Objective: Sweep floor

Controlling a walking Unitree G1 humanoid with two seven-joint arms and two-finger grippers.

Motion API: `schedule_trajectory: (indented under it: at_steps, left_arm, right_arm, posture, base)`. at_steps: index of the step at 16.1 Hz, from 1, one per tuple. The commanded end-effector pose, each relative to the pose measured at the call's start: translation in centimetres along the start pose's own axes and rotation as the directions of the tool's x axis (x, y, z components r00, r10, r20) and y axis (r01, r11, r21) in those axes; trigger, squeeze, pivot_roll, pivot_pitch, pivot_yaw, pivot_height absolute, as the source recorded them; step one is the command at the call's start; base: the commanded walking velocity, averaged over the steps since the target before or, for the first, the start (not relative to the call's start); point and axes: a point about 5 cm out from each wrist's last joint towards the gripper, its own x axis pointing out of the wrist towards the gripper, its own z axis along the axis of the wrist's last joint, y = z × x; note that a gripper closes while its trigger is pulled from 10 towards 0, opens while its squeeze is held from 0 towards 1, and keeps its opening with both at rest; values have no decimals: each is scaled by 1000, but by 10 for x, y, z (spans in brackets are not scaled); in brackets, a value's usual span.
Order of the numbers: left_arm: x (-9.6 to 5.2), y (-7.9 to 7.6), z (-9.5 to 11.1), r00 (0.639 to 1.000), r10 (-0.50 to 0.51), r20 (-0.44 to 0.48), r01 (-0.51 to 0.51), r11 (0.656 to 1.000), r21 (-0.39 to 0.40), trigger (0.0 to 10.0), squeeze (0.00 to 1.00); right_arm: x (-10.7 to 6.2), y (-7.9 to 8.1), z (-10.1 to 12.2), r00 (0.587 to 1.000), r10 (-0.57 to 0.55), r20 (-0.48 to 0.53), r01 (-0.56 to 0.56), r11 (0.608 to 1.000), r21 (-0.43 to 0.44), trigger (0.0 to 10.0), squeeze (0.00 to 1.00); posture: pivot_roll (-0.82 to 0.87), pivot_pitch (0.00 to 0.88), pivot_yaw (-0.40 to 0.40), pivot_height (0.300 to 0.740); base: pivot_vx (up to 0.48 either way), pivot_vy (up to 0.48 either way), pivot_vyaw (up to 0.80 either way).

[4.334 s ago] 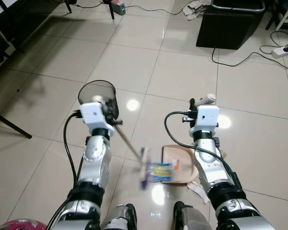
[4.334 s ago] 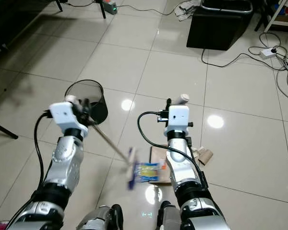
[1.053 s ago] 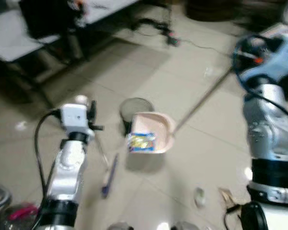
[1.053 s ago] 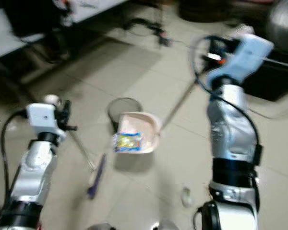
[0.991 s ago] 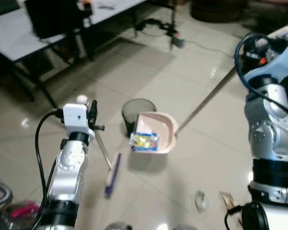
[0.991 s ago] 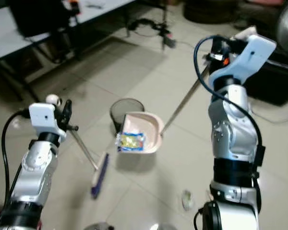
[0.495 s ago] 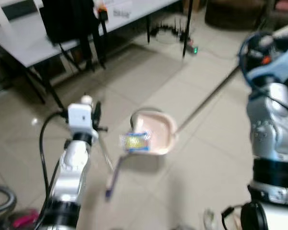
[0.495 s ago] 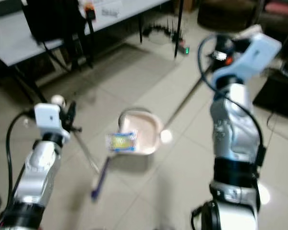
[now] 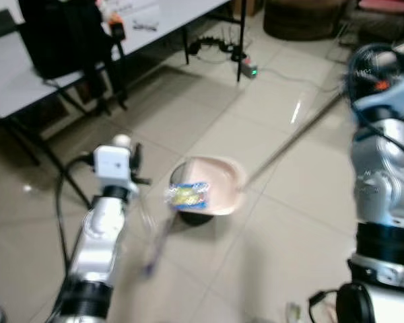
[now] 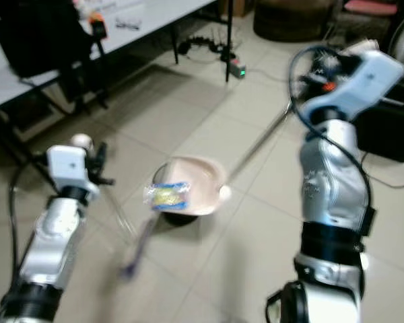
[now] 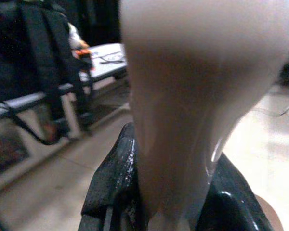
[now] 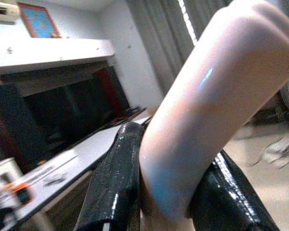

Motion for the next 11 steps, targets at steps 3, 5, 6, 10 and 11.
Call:
schedule_trajectory:
  at_steps: [3, 5, 6, 10, 11]
  left_arm:
    - [3, 11, 9, 999, 23, 36, -24, 999, 30, 10000, 0]
    - [3, 11, 9, 999, 23, 36, -24, 999, 31, 10000, 0]
    - [3, 10, 9, 999, 23, 36, -24, 999, 30, 10000, 0]
    - [3, 12, 8, 999, 26, 31, -27, 999, 31, 10000, 0]
    - [3, 12, 8, 999, 28, 31, -29, 999, 32, 10000, 0]
  right_arm:
    - [2, 15, 12, 997, 38, 71, -42, 998, 55, 10000, 0]
    - [2, 14, 13, 996, 37, 75, -41, 998, 56, 10000, 0]
    - [2, 13, 14, 996, 35, 77, -40, 998, 55, 10000, 0]
    - [3, 13, 14, 996, 34, 82, -39, 997, 61, 10000, 0]
    - [3, 14, 13, 996, 34, 82, -39, 997, 62, 10000, 0]
  posture:
    - [-63, 24, 52, 740]
    - [-63, 24, 52, 740]
    - [-63, 24, 52, 740]
    - [-61, 16, 52, 740]
    - [-61, 14, 52, 740]
  base:
    - [385, 0, 0]
    - [373, 0, 0]
    - [371, 0, 0]
    - [359, 0, 0]
    - [349, 0, 0]
